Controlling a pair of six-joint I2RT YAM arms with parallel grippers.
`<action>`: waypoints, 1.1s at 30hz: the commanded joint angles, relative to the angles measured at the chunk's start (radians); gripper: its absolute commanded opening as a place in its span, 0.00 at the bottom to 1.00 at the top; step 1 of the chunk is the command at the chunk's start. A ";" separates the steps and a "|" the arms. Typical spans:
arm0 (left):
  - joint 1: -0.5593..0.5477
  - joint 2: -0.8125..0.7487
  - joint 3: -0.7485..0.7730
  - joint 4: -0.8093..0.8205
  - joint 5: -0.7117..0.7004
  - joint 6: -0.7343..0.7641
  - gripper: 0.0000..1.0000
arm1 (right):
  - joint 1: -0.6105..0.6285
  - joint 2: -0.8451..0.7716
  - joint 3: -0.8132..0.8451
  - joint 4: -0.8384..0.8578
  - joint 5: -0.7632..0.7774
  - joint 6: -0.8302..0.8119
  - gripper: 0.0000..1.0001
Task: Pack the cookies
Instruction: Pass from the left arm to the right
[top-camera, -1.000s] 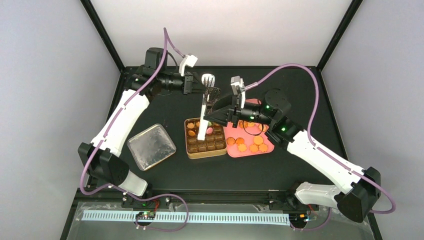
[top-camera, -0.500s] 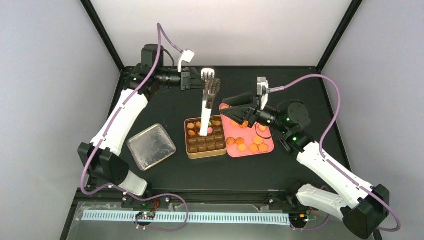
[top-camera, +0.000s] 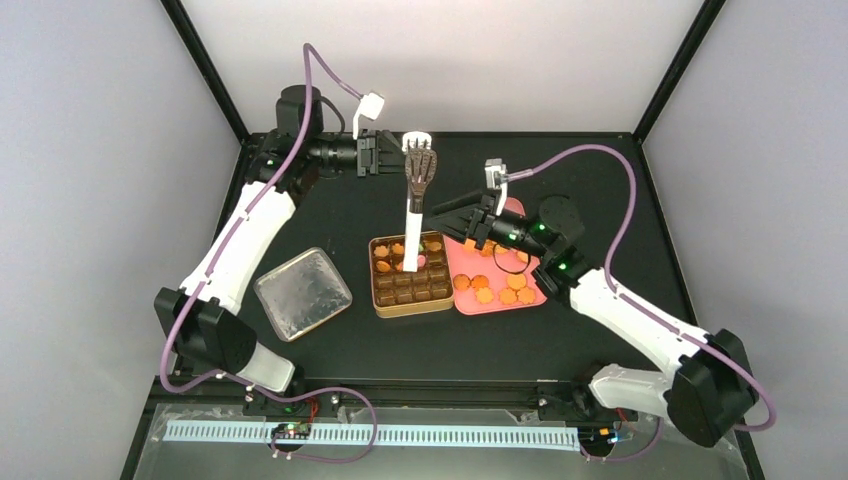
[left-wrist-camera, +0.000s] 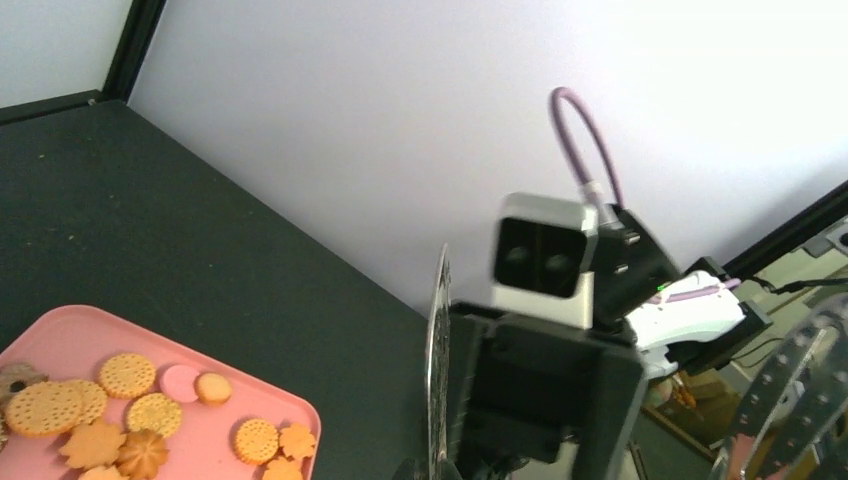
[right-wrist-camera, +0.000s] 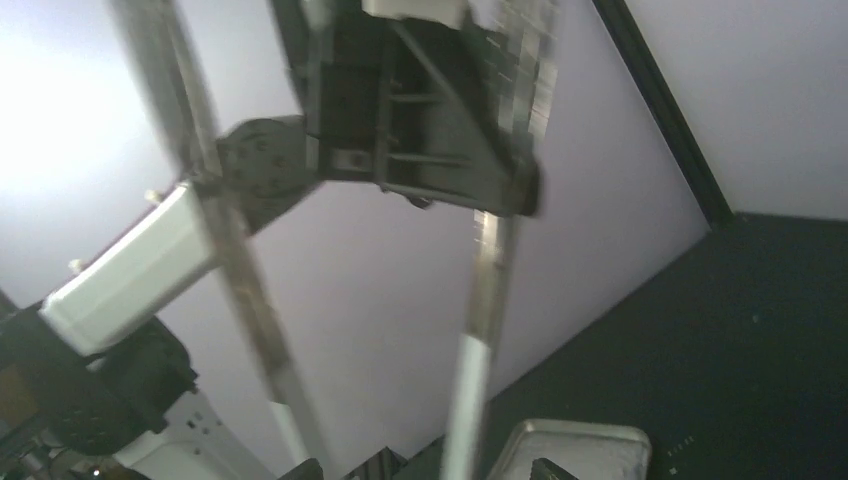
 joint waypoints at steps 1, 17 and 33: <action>0.001 -0.050 -0.018 0.137 0.078 -0.116 0.02 | -0.006 0.060 0.021 0.030 0.014 0.000 0.54; 0.000 -0.074 -0.066 0.273 0.069 -0.257 0.02 | 0.037 0.223 0.152 0.072 -0.097 0.017 0.40; 0.019 -0.063 0.077 -0.154 0.011 0.148 0.54 | 0.042 0.137 0.291 -0.497 -0.015 -0.400 0.01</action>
